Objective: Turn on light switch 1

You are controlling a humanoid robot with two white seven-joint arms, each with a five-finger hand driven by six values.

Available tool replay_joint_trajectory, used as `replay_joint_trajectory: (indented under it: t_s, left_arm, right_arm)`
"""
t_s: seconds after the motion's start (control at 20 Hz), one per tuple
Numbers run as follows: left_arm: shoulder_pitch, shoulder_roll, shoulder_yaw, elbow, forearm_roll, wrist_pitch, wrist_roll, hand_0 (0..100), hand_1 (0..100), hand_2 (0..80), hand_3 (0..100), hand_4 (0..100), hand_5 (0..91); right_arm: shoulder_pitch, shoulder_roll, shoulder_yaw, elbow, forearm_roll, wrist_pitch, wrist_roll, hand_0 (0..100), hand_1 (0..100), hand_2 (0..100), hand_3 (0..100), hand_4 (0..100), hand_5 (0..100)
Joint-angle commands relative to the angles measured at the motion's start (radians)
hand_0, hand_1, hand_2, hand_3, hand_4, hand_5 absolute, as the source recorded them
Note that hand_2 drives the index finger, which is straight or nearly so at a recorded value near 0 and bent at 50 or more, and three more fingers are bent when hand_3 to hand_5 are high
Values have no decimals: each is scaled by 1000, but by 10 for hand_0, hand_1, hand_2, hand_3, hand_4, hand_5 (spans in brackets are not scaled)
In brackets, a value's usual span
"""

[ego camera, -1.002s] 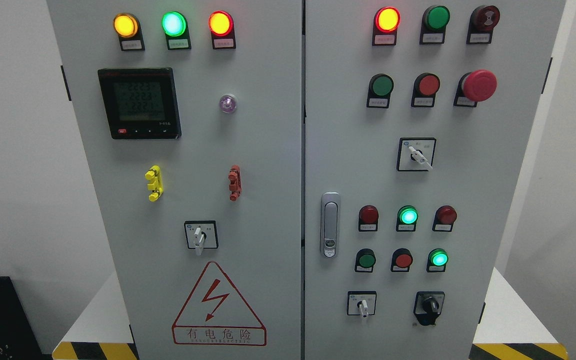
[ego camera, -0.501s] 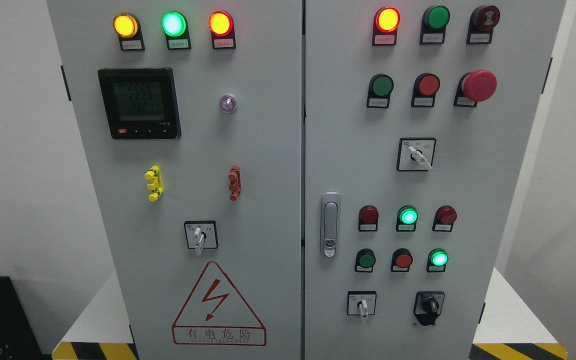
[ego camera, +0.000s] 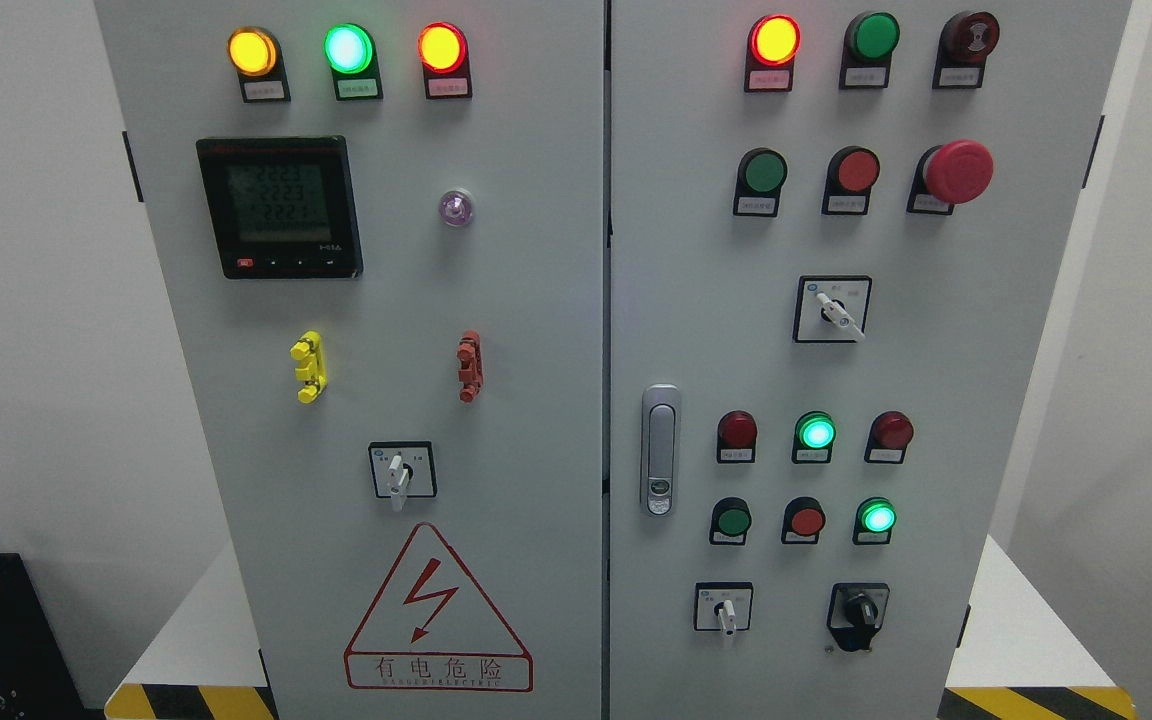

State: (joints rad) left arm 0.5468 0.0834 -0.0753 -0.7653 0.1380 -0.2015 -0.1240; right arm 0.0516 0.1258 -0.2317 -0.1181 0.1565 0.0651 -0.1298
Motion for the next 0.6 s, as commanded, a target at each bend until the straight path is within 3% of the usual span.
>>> replay_joint_trajectory:
  t_s: [0.0,0.2,0.45,0.55]
  left_arm:
    - [73,71,100,-526,-6,-2,-8,380,188,0,0,0,0]
    - [148,73,155,-742,-37,-4,-43,395,202,0,0,0,0]
    - [219,76,201,-997,-37,-19,-42,408,218,0,0,0,0]
    - [223,76,212,-1046,-37,-47,-40,413,221,0,16,90,0]
  right_arm:
    - [-1,0,0,0,0,1,-1,308,0,0,0,0,0]
    - [1,0,0,0,0,1,-1,308,0,0,0,0,0]
    - [1,0,0,0,0,1,-1,308,0,0,0,0,0]
    - [1,0,0,0,0,1,-1,308,0,0,0,0,0]
